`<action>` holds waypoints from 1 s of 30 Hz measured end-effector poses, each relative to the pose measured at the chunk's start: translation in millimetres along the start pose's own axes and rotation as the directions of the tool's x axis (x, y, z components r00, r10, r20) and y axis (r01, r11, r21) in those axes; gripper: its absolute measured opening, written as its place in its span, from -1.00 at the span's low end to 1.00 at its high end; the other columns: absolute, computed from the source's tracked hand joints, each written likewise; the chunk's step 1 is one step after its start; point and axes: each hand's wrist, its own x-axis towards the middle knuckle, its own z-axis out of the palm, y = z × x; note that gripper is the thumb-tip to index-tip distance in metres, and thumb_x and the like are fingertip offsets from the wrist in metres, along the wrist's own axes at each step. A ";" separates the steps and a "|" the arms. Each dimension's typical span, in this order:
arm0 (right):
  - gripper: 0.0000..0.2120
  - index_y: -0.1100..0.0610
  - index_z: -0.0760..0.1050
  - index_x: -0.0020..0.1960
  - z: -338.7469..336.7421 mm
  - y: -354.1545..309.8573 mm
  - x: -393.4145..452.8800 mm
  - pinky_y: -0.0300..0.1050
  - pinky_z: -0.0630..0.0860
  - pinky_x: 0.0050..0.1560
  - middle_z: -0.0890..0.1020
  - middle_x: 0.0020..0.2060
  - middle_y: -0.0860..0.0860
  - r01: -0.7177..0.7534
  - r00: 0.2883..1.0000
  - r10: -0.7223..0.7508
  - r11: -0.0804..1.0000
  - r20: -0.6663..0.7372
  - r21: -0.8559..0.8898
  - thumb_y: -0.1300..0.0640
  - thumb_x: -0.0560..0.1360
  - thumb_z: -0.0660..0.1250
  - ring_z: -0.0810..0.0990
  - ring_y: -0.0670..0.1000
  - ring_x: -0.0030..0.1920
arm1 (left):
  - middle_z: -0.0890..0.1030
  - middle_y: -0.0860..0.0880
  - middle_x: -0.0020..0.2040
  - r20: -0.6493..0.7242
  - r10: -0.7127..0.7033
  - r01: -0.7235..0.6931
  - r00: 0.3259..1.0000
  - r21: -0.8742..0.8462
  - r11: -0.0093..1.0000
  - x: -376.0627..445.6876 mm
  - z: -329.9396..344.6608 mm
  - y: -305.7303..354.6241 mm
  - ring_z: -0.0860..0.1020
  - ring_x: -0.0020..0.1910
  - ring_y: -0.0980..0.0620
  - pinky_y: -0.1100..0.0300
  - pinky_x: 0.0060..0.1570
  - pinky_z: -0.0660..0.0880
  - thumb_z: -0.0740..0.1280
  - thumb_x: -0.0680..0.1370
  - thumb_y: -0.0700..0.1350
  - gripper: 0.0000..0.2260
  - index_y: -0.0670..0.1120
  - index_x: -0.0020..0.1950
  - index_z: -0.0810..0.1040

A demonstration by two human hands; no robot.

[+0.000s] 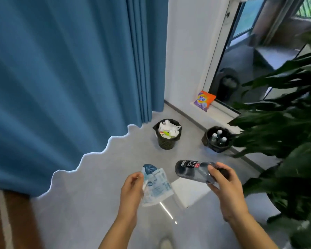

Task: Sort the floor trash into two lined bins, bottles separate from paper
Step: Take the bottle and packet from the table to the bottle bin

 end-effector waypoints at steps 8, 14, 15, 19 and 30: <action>-0.77 0.09 0.48 0.10 74.8 -29.1 126.8 -0.01 0.50 0.03 0.58 0.00 0.05 0.009 0.997 -0.011 1.000 -0.074 -0.024 0.22 0.46 0.39 0.54 0.06 0.01 | 0.66 -0.09 -0.03 0.066 -0.056 0.055 0.996 0.018 0.998 152.0 61.6 64.2 0.63 -0.12 0.02 0.29 -0.36 0.54 0.26 0.59 -0.08 -0.84 -0.13 0.07 0.55; -0.78 0.08 0.46 0.09 128.5 -41.4 231.5 0.07 0.49 0.12 0.57 -0.03 0.00 0.002 0.971 -0.014 0.999 -0.239 -0.049 0.23 0.48 0.37 0.52 -0.01 -0.06 | 0.65 -0.17 -0.02 0.197 -0.143 0.126 0.970 0.095 0.987 289.7 119.1 107.3 0.64 -0.05 -0.09 0.24 -0.33 0.56 0.28 0.58 -0.07 -0.83 -0.14 0.08 0.54; -0.79 0.07 0.46 0.08 138.5 -42.6 253.4 0.06 0.49 0.10 0.57 -0.02 0.02 0.005 0.958 -0.019 0.999 -0.285 -0.049 0.24 0.48 0.36 0.53 -0.01 -0.05 | 0.65 -0.17 -0.02 0.231 -0.157 0.132 0.960 0.119 0.984 318.1 129.9 116.0 0.64 -0.04 -0.10 0.23 -0.32 0.56 0.29 0.58 -0.07 -0.83 -0.14 0.08 0.54; -0.80 0.00 0.46 0.00 171.5 -54.6 319.8 0.05 0.50 0.10 0.56 0.00 0.05 0.005 0.903 -0.020 0.999 -0.429 -0.035 0.25 0.47 0.37 0.53 0.09 0.05 | 0.62 -0.12 -0.08 0.334 -0.200 0.125 0.921 0.233 0.964 396.5 174.9 157.4 0.61 -0.15 -0.02 0.30 -0.41 0.52 0.29 0.58 -0.08 -0.82 -0.16 0.08 0.53; -0.80 0.07 0.38 0.16 156.8 -55.7 498.2 0.17 0.38 0.32 0.50 0.12 0.09 -0.073 0.774 0.084 0.996 -0.627 0.043 0.15 0.55 0.28 0.47 0.12 0.18 | 0.61 -0.08 -0.05 0.428 -0.310 0.112 0.849 0.428 0.897 522.6 329.8 176.1 0.56 -0.13 0.02 0.26 -0.32 0.45 0.27 0.58 -0.08 -0.90 -0.07 0.04 0.53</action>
